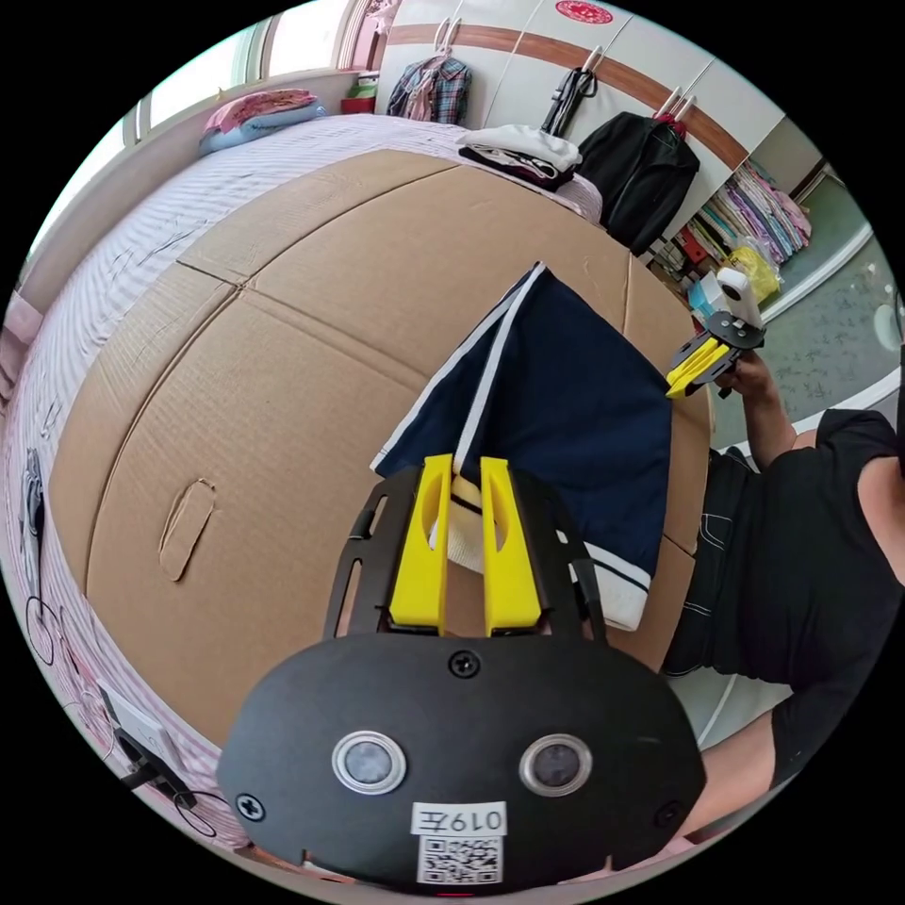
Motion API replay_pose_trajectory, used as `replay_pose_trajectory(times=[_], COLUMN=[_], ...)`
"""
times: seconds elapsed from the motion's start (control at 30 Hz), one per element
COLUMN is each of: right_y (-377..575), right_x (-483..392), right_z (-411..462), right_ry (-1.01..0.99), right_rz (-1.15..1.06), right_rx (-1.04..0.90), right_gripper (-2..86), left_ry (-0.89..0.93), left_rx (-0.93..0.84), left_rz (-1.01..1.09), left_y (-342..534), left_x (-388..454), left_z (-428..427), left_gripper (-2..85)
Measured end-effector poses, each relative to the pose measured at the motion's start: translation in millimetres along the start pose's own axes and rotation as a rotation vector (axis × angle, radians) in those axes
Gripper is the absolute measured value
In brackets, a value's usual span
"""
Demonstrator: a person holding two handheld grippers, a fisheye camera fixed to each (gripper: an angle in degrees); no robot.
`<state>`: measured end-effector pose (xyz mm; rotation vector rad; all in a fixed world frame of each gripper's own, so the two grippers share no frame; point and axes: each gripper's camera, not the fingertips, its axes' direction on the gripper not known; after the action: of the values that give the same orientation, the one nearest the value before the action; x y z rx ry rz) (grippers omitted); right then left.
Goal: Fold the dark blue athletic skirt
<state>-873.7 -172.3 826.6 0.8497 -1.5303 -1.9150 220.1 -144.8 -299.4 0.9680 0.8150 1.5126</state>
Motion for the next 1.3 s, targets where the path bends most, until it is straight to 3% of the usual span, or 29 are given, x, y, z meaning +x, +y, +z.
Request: replay_pose_trajectory(times=[0.33, 0.67, 1.0, 1.3], right_y=[2, 2, 0, -2], right_x=[-11, -14, -17, -16], right_z=[10, 18, 23, 26], right_ry=[-0.002, -0.026, -0.02, -0.01], right_rz=[0.014, 0.03, 0.026, 0.031], right_rx=[0.019, 0.034, 0.036, 0.049], right_gripper=[-0.1, -0.1, -0.1, -0.1], left_ry=[-0.112, 0.072, 0.074, -0.078], left_rx=[0.027, 0.103, 0.052, 0.056], left_rz=[0.012, -0.142, -0.14, -0.095], left_y=[8, 27, 47, 55], left_x=[5, -37, -43, -28], left_z=[-7, -19, -19, -7], left_gripper=[1.6, 5.5, 4.8, 2.0])
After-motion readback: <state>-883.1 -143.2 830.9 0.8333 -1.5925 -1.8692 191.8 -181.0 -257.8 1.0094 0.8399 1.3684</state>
